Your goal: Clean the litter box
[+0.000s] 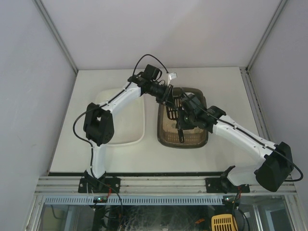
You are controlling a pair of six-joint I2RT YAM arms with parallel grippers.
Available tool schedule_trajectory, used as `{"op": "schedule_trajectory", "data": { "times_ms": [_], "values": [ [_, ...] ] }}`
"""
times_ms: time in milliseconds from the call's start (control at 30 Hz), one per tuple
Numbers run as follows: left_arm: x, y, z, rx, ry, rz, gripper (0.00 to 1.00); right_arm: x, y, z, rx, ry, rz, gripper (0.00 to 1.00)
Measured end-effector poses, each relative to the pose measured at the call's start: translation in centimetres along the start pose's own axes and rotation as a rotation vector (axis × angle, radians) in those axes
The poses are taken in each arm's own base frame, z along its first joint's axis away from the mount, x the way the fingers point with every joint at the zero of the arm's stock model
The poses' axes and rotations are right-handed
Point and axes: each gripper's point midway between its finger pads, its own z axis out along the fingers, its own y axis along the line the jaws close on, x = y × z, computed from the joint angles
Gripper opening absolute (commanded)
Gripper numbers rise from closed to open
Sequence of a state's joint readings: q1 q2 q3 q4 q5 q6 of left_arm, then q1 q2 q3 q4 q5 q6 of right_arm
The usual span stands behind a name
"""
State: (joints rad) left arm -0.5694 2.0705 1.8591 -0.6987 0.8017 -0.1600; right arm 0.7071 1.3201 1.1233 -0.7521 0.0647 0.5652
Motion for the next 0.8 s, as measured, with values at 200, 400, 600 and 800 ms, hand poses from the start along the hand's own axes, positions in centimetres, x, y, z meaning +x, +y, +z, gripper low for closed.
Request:
{"op": "schedule_trajectory", "data": {
  "times_ms": [200,400,600,800],
  "values": [
    [-0.5,-0.8,-0.2,0.061,-0.015,-0.018,0.00,-0.1,-0.3,-0.5,-0.003,-0.008,0.007,0.47],
    [-1.4,-1.2,-0.4,0.178,-0.091,-0.114,0.00,-0.5,-0.3,-2.5,-0.155,-0.117,0.105,0.57],
    [-1.2,-1.1,-0.2,0.233,-0.120,-0.203,0.00,0.1,-1.3,-2.9,-0.285,-0.176,0.224,0.51],
    [-2.0,-2.1,-0.5,0.273,-0.154,-0.208,0.00,-0.2,-0.2,-3.0,-0.397,-0.194,0.276,0.41]
  ]
}}
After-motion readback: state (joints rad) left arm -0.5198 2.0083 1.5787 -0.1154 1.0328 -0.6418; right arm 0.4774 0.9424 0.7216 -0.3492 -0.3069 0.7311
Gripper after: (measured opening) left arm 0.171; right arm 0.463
